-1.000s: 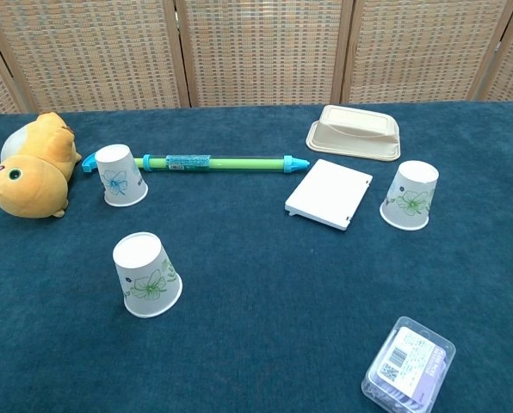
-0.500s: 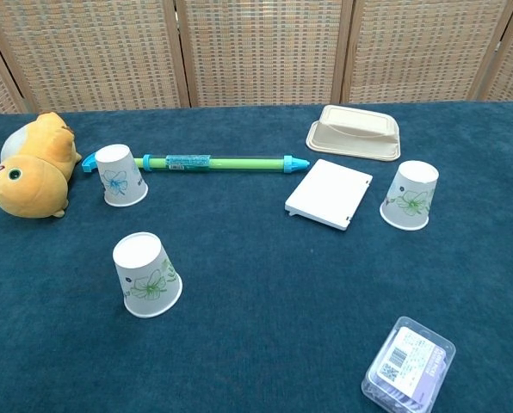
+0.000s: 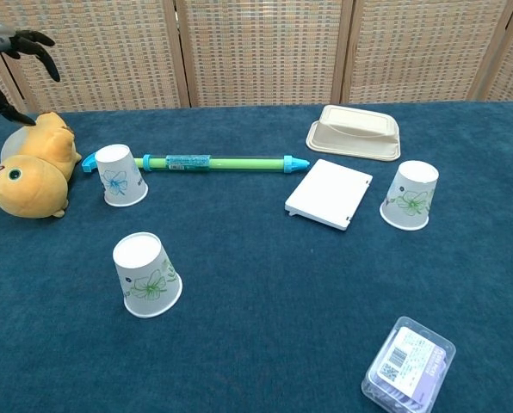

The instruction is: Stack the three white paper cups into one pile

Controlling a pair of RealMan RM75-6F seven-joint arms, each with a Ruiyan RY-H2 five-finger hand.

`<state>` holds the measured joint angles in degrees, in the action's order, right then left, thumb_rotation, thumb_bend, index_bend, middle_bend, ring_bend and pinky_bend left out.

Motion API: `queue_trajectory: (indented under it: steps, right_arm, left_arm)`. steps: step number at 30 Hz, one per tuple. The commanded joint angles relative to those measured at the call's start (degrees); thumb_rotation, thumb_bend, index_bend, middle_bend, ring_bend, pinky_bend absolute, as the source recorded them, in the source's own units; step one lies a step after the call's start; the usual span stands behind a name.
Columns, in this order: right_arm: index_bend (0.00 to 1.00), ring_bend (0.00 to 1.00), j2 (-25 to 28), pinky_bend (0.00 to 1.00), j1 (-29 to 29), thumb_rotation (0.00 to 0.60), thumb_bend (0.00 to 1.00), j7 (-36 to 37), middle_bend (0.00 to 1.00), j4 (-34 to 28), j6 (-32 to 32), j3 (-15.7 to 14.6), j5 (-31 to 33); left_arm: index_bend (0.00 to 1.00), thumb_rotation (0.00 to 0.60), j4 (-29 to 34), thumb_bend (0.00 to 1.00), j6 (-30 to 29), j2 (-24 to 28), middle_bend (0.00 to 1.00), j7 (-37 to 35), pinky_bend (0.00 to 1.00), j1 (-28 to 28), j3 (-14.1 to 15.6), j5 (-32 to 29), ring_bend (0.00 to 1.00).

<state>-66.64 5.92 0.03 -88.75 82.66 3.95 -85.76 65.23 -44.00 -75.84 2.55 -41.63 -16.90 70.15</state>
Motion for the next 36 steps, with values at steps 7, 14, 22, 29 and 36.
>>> queue_trajectory:
  steps: [7, 14, 22, 29, 36]
  right_arm:
    - [0.04, 0.00, 0.4, 0.09, 0.1, 0.600, 0.20, 1.8, 0.00, 0.4, -0.3, 0.2, 0.6]
    - [0.04, 0.00, 0.8, 0.09, 0.0, 0.600, 0.20, 3.3, 0.00, 0.5, -0.1, 0.2, 0.4]
    - [0.04, 0.00, 1.1, 0.09, 0.1, 0.600, 0.20, 5.1, 0.00, 1.0, -0.7, 0.2, 0.8]
    - [0.04, 0.00, 1.4, 0.09, 0.1, 0.600, 0.20, 6.5, 0.00, 1.6, -0.8, 0.5, 1.3]
    - [0.04, 0.00, 1.5, 0.09, 0.1, 0.600, 0.20, 6.6, 0.00, 1.5, -0.5, 0.4, 0.9]
  left_arm:
    - [0.32, 0.600, 2.4, 0.13, 3.1, -4.1, 0.00, 12.4, 0.11, -4.6, 1.9, -8.4, 0.00]
    - [0.32, 0.600, -0.5, 0.13, 3.8, -8.4, 0.00, 18.5, 0.11, -7.5, 3.1, -13.6, 0.00]
    - [0.34, 0.600, -3.7, 0.14, 3.4, -12.2, 0.00, 22.0, 0.11, -9.8, 4.2, -15.8, 0.00]
    - [0.52, 0.600, -5.3, 0.24, 3.2, -14.5, 0.00, 24.8, 0.13, -11.1, 5.1, -18.1, 0.00]
    - [0.55, 0.600, -1.5, 0.28, -0.4, -13.1, 0.00, 22.6, 0.13, -10.1, 5.0, -15.6, 0.00]
